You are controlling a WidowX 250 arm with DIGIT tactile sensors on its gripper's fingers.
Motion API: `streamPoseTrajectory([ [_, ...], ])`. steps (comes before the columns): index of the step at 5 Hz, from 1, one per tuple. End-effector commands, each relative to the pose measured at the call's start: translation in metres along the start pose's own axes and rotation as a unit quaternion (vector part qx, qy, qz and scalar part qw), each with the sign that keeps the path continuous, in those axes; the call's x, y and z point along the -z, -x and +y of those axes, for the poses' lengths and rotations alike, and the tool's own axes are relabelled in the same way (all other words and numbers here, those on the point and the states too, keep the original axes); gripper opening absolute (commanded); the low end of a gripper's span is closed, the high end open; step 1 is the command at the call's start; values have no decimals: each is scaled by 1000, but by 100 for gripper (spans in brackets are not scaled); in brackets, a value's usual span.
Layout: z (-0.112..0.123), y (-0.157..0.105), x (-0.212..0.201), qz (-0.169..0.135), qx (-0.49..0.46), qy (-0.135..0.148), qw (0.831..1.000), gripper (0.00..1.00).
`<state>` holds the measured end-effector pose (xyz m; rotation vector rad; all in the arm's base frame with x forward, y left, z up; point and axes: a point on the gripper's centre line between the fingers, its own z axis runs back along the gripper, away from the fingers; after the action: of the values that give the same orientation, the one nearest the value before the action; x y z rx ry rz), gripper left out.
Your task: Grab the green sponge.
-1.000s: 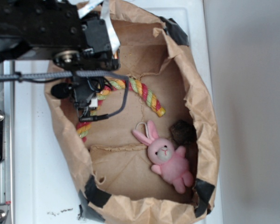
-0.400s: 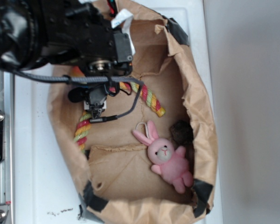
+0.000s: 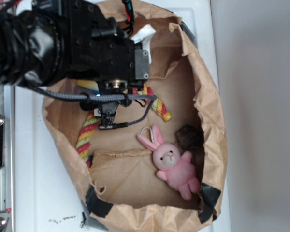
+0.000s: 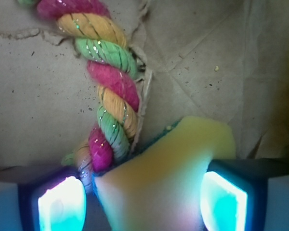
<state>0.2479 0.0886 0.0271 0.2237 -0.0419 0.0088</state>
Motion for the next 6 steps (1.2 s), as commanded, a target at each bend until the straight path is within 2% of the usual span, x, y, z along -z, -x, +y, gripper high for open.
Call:
streamPoseTrajectory([
  [1,7,-2,0,-16,-21,-2,1000,0],
  [4,9,0,-1,-21,-26,-11,999,0],
  [6,19,6,-5,-24,-36,-12,999,0],
])
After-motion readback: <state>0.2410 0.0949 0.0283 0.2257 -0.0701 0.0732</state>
